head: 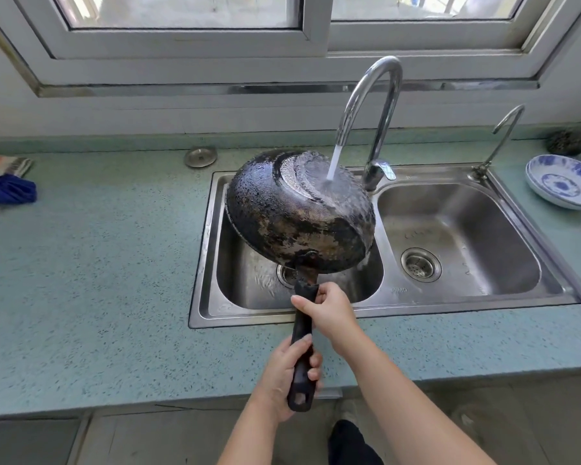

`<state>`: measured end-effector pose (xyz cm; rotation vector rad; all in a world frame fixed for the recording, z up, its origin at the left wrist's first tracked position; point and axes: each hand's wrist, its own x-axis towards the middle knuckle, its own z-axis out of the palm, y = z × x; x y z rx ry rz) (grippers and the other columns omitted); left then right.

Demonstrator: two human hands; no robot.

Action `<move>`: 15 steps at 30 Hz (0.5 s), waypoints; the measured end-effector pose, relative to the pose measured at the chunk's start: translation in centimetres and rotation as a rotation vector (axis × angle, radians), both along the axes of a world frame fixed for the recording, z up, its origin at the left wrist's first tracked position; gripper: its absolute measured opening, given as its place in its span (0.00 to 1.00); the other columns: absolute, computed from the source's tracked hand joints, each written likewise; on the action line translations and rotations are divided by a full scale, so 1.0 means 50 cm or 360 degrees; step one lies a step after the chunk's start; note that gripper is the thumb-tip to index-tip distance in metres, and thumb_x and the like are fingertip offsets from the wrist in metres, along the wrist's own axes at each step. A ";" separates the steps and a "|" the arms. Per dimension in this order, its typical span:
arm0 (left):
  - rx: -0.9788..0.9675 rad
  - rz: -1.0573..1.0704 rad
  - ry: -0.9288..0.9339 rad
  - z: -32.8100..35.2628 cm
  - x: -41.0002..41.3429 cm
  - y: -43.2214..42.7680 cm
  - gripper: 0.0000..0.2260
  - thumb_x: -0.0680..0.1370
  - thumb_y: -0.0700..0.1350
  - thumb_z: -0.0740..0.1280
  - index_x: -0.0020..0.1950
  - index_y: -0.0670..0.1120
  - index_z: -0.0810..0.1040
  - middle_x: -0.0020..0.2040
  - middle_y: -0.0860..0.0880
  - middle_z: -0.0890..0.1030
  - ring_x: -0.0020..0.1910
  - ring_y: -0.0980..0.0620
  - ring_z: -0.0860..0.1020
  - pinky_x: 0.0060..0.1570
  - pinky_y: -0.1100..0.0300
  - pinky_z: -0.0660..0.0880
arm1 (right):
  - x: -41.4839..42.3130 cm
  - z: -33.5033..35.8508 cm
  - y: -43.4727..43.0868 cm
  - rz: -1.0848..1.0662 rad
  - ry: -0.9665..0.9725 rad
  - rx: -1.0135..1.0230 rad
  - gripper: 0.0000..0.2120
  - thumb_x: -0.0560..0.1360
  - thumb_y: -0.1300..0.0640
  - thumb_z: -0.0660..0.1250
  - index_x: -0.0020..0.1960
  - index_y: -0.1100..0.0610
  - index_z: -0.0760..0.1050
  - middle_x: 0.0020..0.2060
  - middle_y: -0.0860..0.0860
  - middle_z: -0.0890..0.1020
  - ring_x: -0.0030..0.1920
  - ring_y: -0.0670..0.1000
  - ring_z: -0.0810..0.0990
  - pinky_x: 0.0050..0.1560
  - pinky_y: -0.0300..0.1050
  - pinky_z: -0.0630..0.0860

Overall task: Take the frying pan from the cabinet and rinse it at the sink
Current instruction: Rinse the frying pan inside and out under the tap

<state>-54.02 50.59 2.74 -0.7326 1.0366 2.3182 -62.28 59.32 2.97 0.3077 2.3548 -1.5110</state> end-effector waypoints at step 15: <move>-0.1006 -0.0114 0.0063 -0.006 -0.025 0.039 0.09 0.78 0.46 0.64 0.39 0.45 0.70 0.26 0.45 0.73 0.19 0.51 0.69 0.21 0.62 0.66 | -0.018 0.013 0.002 0.0079 -0.0062 0.0265 0.22 0.67 0.46 0.73 0.52 0.59 0.71 0.47 0.52 0.79 0.51 0.54 0.79 0.55 0.53 0.75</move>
